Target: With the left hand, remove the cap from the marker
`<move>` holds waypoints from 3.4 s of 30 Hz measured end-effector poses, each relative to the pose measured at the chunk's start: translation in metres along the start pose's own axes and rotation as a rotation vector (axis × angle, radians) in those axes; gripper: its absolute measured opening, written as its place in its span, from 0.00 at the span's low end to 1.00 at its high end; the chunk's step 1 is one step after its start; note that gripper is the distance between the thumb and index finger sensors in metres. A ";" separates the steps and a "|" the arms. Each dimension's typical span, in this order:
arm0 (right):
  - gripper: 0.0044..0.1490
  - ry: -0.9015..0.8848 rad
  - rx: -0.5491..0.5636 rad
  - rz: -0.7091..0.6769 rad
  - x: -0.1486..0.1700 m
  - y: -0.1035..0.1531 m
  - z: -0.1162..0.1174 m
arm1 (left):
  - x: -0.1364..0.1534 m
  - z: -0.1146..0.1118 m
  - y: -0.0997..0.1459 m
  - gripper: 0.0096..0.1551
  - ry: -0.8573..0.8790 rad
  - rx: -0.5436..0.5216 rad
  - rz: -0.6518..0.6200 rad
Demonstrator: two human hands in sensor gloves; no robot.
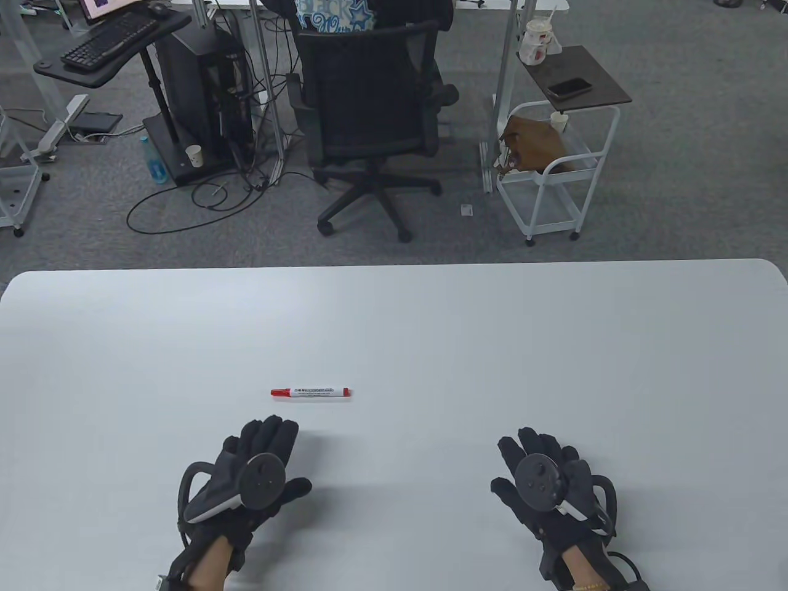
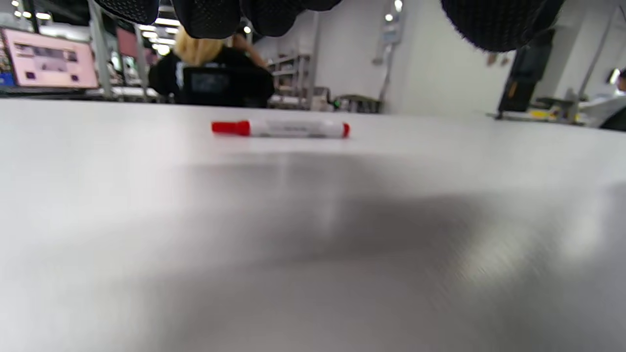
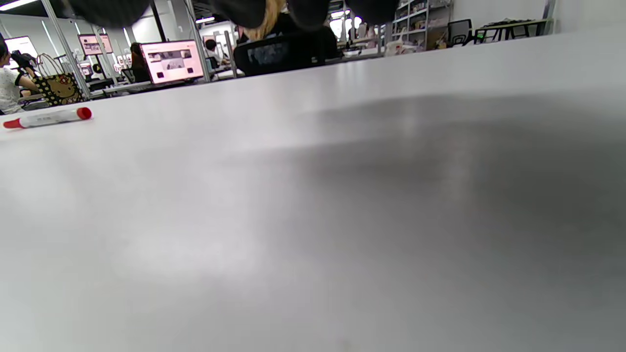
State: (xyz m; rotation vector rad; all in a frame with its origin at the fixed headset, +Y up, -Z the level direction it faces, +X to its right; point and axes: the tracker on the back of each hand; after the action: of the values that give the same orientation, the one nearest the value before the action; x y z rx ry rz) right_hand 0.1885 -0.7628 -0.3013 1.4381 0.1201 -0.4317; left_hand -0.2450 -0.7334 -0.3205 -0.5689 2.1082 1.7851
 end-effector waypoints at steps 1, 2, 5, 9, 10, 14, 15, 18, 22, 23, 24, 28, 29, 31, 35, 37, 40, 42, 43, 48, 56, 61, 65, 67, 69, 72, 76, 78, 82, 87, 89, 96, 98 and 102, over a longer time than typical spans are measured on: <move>0.46 -0.001 -0.003 -0.002 -0.001 0.000 0.001 | 0.007 0.005 -0.004 0.57 -0.008 0.009 0.024; 0.46 -0.001 -0.008 -0.006 -0.001 -0.001 0.002 | 0.019 0.011 -0.012 0.56 -0.019 0.026 0.063; 0.46 0.009 -0.024 -0.015 -0.005 -0.001 0.003 | 0.047 0.021 -0.034 0.55 -0.032 0.100 0.128; 0.46 0.037 -0.019 -0.035 -0.013 0.000 0.002 | 0.069 0.014 -0.064 0.54 0.073 0.123 0.176; 0.46 0.043 -0.015 -0.041 -0.015 0.001 0.002 | 0.073 0.010 -0.072 0.53 0.090 0.129 0.186; 0.46 0.055 -0.017 -0.050 -0.019 0.001 0.003 | 0.083 -0.009 -0.095 0.48 0.060 0.215 0.241; 0.46 0.057 -0.016 -0.052 -0.019 0.000 0.004 | 0.085 -0.013 -0.100 0.47 0.061 0.225 0.245; 0.45 0.061 -0.026 -0.043 -0.017 0.000 0.005 | 0.085 -0.019 -0.112 0.46 0.104 0.207 0.248; 0.45 0.056 -0.046 -0.032 -0.017 0.000 0.005 | 0.079 -0.016 -0.123 0.38 0.008 0.185 0.235; 0.45 0.054 -0.046 -0.033 -0.017 0.000 0.005 | 0.078 -0.015 -0.124 0.35 -0.002 0.184 0.232; 0.45 0.053 -0.045 -0.033 -0.017 0.000 0.004 | 0.077 -0.014 -0.124 0.32 -0.010 0.172 0.233; 0.45 0.058 -0.052 -0.043 -0.020 0.000 0.004 | 0.072 -0.013 -0.123 0.24 -0.035 0.112 0.207; 0.45 0.058 -0.058 -0.048 -0.021 0.000 0.004 | 0.071 -0.013 -0.122 0.24 -0.038 0.111 0.206; 0.45 0.054 -0.068 -0.057 -0.023 0.000 0.005 | 0.066 -0.014 -0.122 0.25 -0.070 0.128 0.191; 0.45 0.042 -0.065 -0.069 -0.024 0.001 0.005 | 0.048 -0.012 -0.112 0.26 -0.183 0.173 0.124; 0.45 0.041 -0.063 -0.075 -0.023 0.001 0.006 | 0.036 -0.006 -0.102 0.28 -0.179 0.164 0.085; 0.45 0.037 -0.066 -0.087 -0.025 0.001 0.007 | 0.014 0.003 -0.083 0.29 -0.131 0.105 0.019; 0.45 0.029 -0.074 -0.097 -0.027 0.001 0.008 | -0.009 0.007 -0.065 0.29 -0.133 0.053 -0.043; 0.45 0.028 -0.077 -0.102 -0.028 0.000 0.009 | -0.018 0.008 -0.059 0.30 -0.140 0.034 -0.071; 0.45 0.025 -0.082 -0.134 -0.034 0.001 0.012 | -0.075 0.003 -0.026 0.30 -0.208 -0.066 -0.205; 0.46 0.030 -0.002 -0.199 -0.045 0.004 0.009 | -0.118 -0.002 -0.002 0.29 -0.243 -0.111 -0.298; 0.45 -0.022 0.086 -0.354 -0.067 0.008 0.009 | -0.128 -0.004 0.000 0.29 -0.211 -0.152 -0.360; 0.42 -0.001 0.149 -0.453 -0.091 0.012 0.007 | -0.140 -0.006 0.001 0.29 -0.240 -0.171 -0.395; 0.40 0.066 0.171 -0.480 -0.102 0.012 0.007 | -0.146 -0.006 0.001 0.29 -0.256 -0.181 -0.417; 0.37 0.119 0.180 -0.507 -0.110 0.012 0.009 | -0.151 -0.007 0.001 0.29 -0.269 -0.186 -0.437; 0.32 0.147 0.261 -0.520 -0.114 0.014 0.010 | -0.156 -0.011 0.002 0.29 -0.283 -0.190 -0.464; 0.30 0.113 0.266 -0.544 -0.119 0.015 0.008 | -0.163 -0.013 0.001 0.29 -0.285 -0.212 -0.489; 0.28 0.142 0.276 -0.552 -0.122 0.016 0.008 | -0.166 -0.014 0.000 0.29 -0.305 -0.207 -0.486; 0.28 0.169 0.293 -0.543 -0.122 0.017 0.006 | -0.164 -0.016 -0.002 0.29 -0.307 -0.216 -0.465; 0.28 0.114 0.266 -0.534 -0.120 0.014 0.000 | -0.162 -0.014 -0.002 0.27 -0.323 -0.254 -0.478; 0.27 0.080 0.272 -0.535 -0.118 0.014 -0.005 | -0.159 -0.012 -0.002 0.27 -0.294 -0.273 -0.483; 0.27 0.023 0.277 -0.358 -0.055 0.015 -0.021 | -0.098 -0.006 0.006 0.27 -0.198 -0.307 -0.317; 0.27 0.043 0.273 -0.337 -0.049 0.016 -0.023 | -0.094 -0.007 0.006 0.27 -0.194 -0.293 -0.300; 0.27 0.045 0.266 -0.345 -0.050 0.016 -0.023 | -0.097 -0.008 0.005 0.27 -0.192 -0.281 -0.313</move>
State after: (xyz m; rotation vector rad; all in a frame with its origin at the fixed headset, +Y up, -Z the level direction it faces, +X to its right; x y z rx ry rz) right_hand 0.1520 -0.7287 -0.2728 1.6954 0.3611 -0.7187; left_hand -0.1634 -0.7318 -0.2679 -0.7220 1.5570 1.8759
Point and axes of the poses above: the tracker on the back of each hand, its own x axis roughly to the little-finger side, its own y axis roughly from the fingertips to the wrist, z = x × y, and after that the axes turned 12 degrees about -z, right-handed
